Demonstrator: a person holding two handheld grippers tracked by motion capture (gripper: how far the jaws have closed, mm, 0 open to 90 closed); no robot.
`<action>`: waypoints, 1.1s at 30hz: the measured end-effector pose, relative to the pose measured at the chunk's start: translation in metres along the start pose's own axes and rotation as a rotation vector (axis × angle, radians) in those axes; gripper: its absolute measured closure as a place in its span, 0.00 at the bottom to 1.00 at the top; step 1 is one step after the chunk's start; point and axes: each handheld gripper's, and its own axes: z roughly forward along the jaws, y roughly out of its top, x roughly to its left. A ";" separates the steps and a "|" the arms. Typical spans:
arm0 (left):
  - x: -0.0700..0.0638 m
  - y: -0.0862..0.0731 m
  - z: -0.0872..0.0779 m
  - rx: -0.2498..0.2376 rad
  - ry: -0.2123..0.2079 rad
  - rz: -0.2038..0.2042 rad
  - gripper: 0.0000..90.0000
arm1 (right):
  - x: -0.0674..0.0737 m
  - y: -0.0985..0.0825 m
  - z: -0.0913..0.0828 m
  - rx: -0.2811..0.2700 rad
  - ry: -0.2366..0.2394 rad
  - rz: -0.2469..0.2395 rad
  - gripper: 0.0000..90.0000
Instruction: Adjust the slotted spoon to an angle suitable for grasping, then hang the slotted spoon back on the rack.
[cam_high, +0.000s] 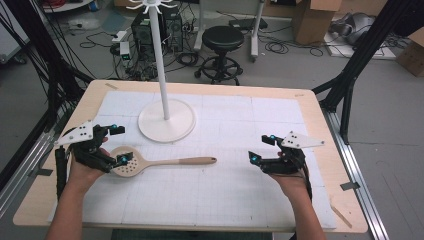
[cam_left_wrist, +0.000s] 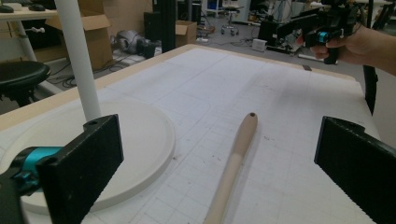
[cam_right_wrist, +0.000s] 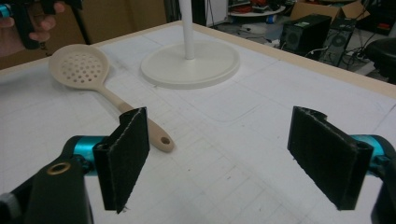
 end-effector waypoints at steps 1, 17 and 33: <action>0.000 0.000 0.000 0.000 -0.001 0.000 0.02 | -0.001 0.000 0.000 -0.007 -0.002 -0.001 0.19; -0.002 0.003 -0.001 -0.001 -0.007 0.009 0.02 | -0.005 0.000 -0.004 -0.047 -0.012 0.016 0.15; -0.011 0.018 0.023 0.090 -0.067 0.027 0.02 | -0.009 -0.001 -0.005 -0.036 -0.026 0.015 0.15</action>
